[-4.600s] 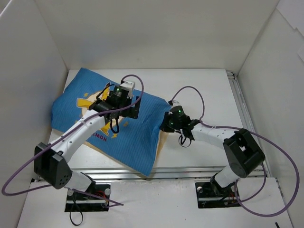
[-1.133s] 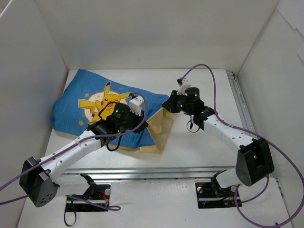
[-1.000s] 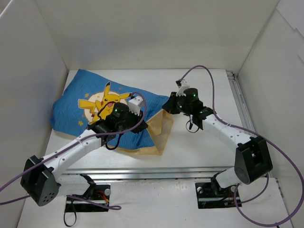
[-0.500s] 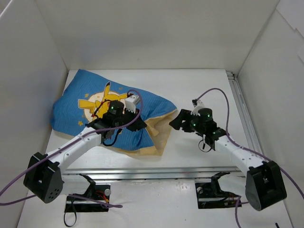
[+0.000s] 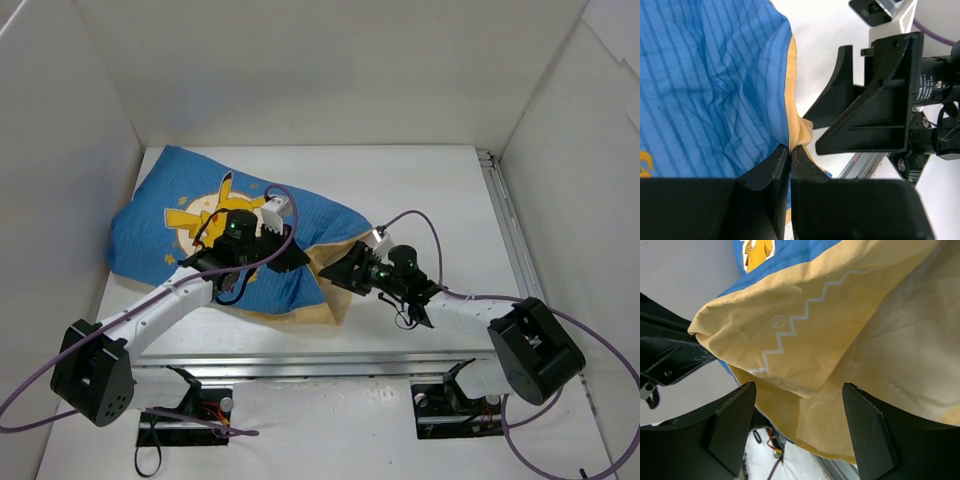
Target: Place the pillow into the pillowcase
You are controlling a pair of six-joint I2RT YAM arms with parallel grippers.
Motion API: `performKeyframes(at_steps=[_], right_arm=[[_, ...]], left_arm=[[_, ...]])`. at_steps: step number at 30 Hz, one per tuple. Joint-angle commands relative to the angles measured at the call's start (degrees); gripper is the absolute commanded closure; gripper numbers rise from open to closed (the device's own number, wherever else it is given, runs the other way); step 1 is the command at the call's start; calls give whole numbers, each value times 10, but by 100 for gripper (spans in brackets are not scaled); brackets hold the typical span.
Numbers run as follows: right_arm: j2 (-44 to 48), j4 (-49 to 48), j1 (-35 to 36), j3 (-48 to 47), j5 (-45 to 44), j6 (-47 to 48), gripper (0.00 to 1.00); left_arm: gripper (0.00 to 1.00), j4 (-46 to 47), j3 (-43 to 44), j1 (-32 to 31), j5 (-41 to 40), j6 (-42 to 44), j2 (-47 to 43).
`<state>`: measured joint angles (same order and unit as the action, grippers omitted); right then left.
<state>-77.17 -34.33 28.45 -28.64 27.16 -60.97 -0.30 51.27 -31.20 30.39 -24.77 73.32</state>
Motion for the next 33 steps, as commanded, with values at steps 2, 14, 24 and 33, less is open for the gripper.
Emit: performKeyframes(at_steps=[2, 14, 24, 33], right_arm=[[-11, -123, 31, -19, -64, -64, 37], [-34, -128, 53, -34, -123, -40, 99], [182, 87, 46, 4, -169, 42, 100], [451, 527, -1, 9, -269, 102, 100]], left_arm=[[100, 58, 4, 4, 25, -9, -9], [100, 57, -17, 15, 33, -6, -42], [100, 6, 9, 26, 11, 32, -33], [98, -33, 49, 15, 10, 68, -3]])
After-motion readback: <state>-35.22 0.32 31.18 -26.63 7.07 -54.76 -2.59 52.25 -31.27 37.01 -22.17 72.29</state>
